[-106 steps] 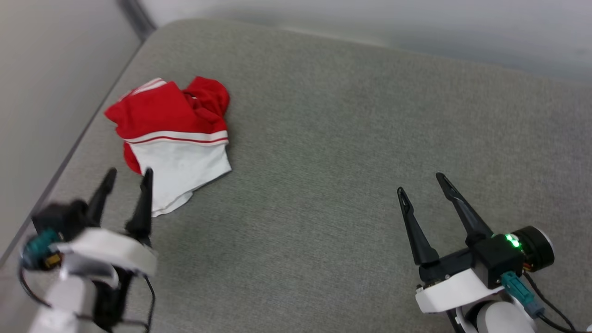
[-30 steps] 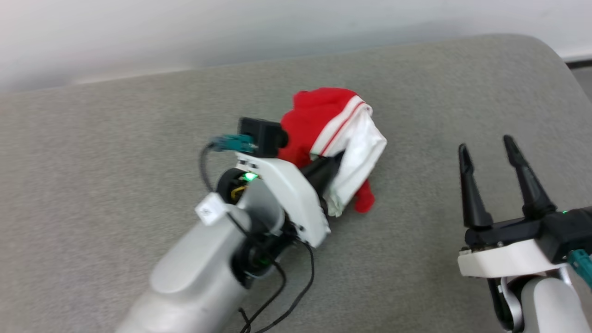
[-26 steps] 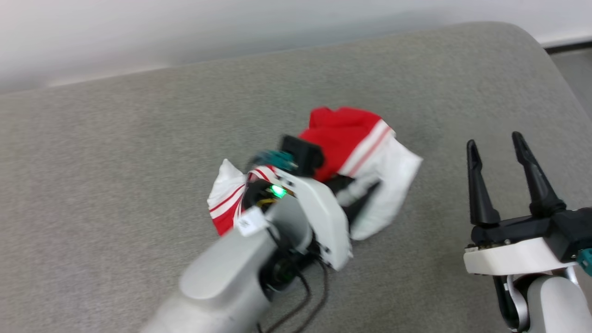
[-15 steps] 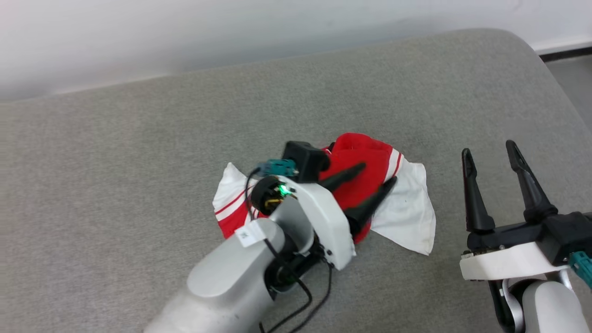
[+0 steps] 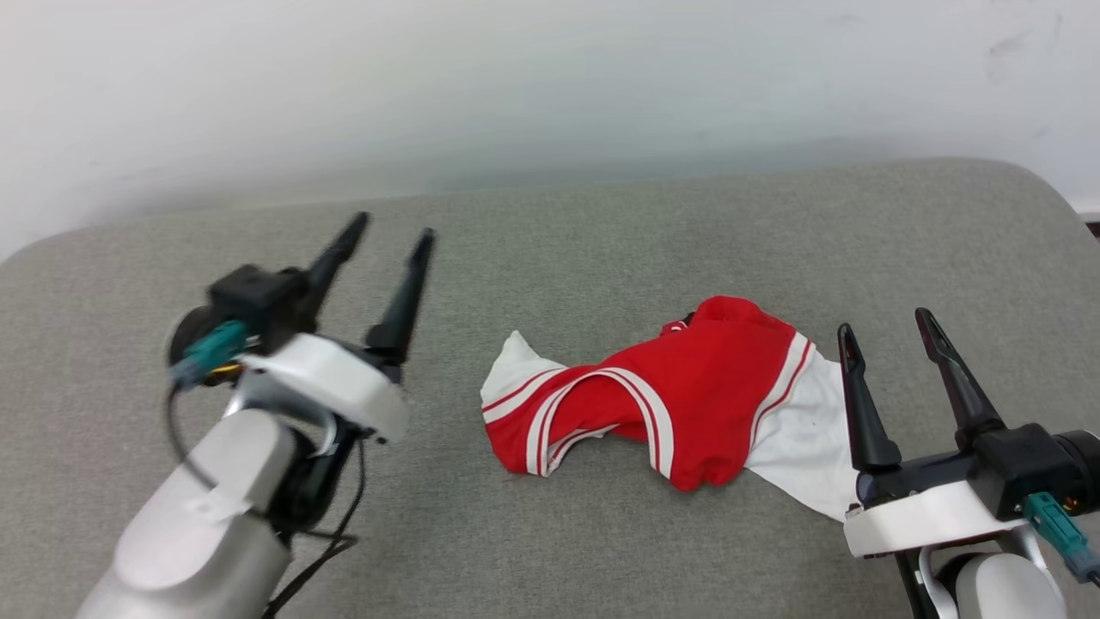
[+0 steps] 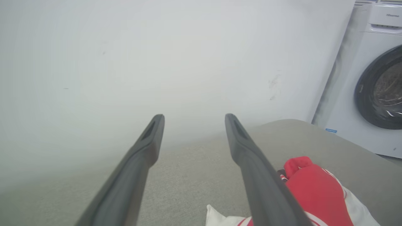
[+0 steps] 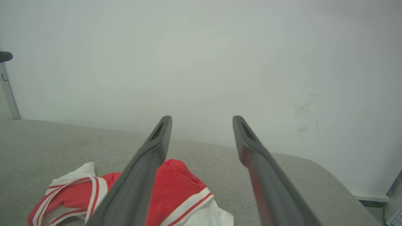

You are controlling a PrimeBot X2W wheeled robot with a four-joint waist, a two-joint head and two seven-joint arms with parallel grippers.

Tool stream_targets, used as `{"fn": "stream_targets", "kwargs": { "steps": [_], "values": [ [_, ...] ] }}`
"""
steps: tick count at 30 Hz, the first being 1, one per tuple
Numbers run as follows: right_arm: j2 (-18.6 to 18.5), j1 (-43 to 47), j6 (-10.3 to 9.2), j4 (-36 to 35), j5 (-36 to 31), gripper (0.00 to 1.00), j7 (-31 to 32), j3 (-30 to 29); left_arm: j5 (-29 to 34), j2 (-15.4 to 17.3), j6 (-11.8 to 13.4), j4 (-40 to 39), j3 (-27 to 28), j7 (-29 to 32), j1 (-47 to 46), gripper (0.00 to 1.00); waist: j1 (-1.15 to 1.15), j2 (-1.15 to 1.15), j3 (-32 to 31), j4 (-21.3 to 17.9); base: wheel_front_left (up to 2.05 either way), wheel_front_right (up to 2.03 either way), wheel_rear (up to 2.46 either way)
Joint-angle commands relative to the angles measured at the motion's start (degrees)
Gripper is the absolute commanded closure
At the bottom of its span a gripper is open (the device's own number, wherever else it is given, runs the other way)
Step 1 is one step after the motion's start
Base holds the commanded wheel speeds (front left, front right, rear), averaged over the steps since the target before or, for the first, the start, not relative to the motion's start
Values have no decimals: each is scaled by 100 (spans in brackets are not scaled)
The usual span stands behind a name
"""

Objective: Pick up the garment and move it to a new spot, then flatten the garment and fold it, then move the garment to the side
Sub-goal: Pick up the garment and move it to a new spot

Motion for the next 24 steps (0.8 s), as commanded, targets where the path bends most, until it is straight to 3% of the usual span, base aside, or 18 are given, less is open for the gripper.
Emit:
{"fn": "stream_targets", "kwargs": {
  "steps": [1,6,9,10,18,22,24],
  "values": [
    [7,33,-3,-8,-23,0,-12,-21,80,4,46,-233,180,-35,224,0,0,0,-92,103,0,0,0],
    [9,169,-3,5,84,0,-12,-48,602,129,245,-1268,1221,-30,1571,0,0,0,-168,235,0,0,0],
    [6,229,-3,-9,80,0,-11,-22,816,-57,185,-1671,1668,-31,2301,0,0,0,-177,285,0,0,0],
    [7,255,-4,-32,90,0,-12,1,1112,-327,116,-1942,1996,-32,2862,0,0,0,-184,307,0,0,0],
    [7,287,-3,-84,218,0,-12,-2,1769,-1118,-295,-2228,2547,-33,3674,0,0,0,-97,277,0,0,0],
    [7,271,-3,-85,217,0,-12,39,1985,-1254,-521,-2084,2600,-32,3642,0,0,0,-42,219,0,0,0],
    [7,195,-3,-109,219,0,-12,58,2077,-1159,-626,-1990,2486,-32,3525,0,0,0,39,161,0,0,0]
  ]
}}
